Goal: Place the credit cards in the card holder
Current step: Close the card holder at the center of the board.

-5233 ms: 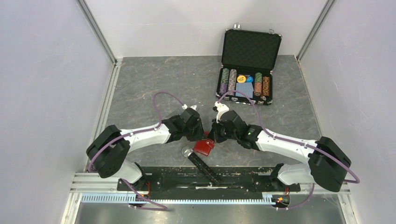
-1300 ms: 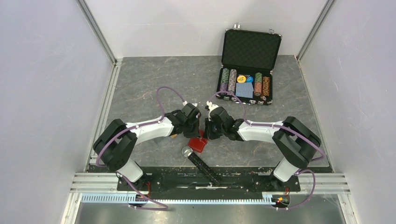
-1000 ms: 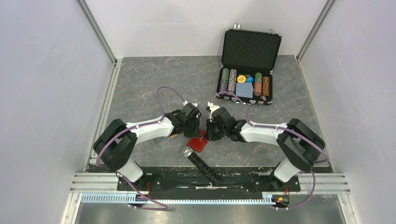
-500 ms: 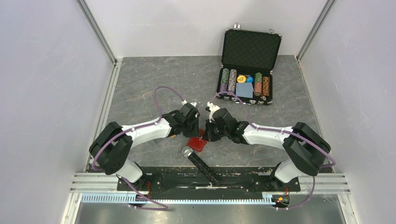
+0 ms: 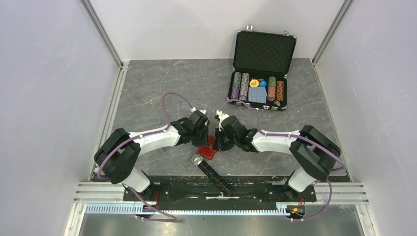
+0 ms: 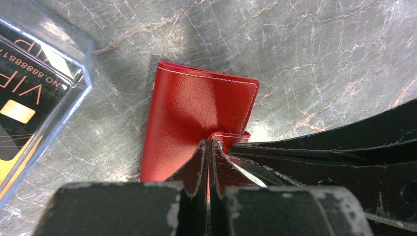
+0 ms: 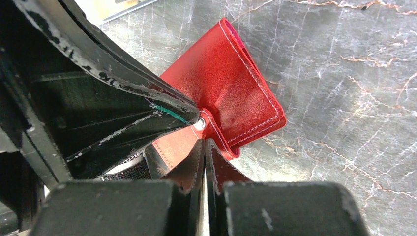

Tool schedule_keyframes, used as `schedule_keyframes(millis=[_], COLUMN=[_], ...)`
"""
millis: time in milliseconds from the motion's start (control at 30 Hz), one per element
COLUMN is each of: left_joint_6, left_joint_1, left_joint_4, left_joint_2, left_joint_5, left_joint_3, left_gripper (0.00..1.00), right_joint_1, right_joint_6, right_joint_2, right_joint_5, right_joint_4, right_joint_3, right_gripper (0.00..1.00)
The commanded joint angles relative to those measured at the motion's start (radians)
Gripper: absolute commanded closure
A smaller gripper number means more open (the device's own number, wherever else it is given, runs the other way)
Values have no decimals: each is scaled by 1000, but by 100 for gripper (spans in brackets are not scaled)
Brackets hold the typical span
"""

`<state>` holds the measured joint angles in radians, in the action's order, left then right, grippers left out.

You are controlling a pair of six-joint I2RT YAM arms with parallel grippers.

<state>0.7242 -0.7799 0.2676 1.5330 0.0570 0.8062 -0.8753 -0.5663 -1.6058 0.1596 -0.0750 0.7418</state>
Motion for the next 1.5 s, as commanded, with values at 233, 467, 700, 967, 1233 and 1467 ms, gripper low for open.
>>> schedule_keyframes(millis=[233,467,700,967,1233,1467], left_joint_6=[16,46,69,61,63,69], left_joint_1=[2,-11,-41,-41,-43,-55], left_joint_4=[7,53,69,43,42,43], left_joint_2=[54,57,54,15,20,31], left_joint_5=[-51,-101,-128,-126,-123,-121], left_joint_3=[10,14,13,-3,-4,0], left_gripper=[98,98,98,98,98,98], right_joint_1=[-8,-9,-8,-5,-7,-17], right_joint_6=[0,-12,-21,-26,-25,-28], right_joint_2=[-53,-77,-10,64,-45,-97], right_joint_5=[-12,-8,-2,-23,-13,-52], right_joint_4=[-39,-38,-37,-45,-23,53], right_joint_3=[56,44,15,24,41,51], right_gripper=[100,100,100,100,100,100])
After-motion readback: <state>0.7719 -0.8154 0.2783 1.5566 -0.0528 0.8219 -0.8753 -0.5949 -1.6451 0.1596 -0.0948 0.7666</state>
